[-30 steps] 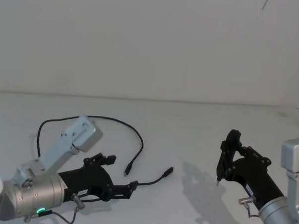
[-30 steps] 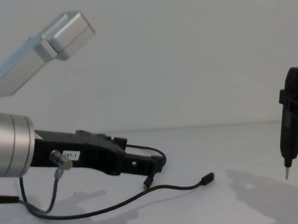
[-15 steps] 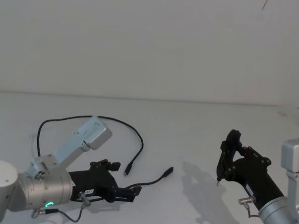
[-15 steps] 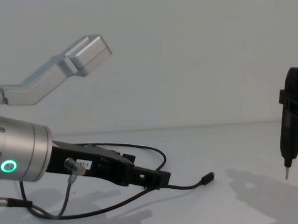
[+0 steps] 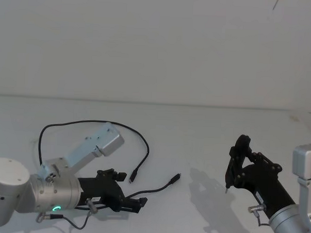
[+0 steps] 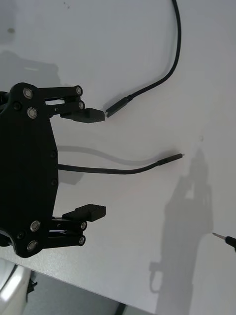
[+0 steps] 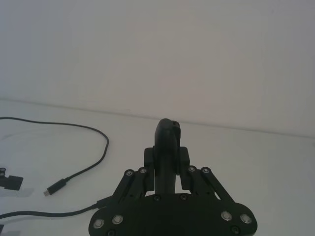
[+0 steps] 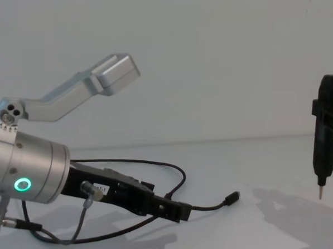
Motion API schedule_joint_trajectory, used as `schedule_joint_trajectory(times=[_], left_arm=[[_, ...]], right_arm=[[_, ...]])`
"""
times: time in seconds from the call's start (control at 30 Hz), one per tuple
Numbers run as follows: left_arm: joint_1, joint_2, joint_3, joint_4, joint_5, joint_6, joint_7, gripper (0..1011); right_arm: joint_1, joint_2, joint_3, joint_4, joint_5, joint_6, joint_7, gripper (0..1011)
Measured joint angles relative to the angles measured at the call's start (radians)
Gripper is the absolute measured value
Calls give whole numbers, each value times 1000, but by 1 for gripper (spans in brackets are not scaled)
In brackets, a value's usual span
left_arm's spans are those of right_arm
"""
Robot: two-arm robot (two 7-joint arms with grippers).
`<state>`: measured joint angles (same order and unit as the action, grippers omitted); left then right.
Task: Pick up the data cable with the one hand.
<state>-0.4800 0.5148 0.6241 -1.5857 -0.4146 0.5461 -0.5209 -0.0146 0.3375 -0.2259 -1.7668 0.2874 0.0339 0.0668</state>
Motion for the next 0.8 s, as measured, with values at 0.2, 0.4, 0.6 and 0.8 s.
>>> schedule_joint_trajectory(times=[0.2,0.4,0.6,0.8], left_arm=[[-24,-7,21,18,14,14,-7,1001],[-40,-11,34,31,25,23,-12,1001],[-50,-15,42,39,31,28,-15,957],[-55,-16,46,42,34,30,-16,823]], right_arm=[[0,0,0,0,0,0,0,279],[0,0,0,0,0,0,0,279],[0,0,0,0,0,0,0,279],[0,0,0,0,0,0,0,279]])
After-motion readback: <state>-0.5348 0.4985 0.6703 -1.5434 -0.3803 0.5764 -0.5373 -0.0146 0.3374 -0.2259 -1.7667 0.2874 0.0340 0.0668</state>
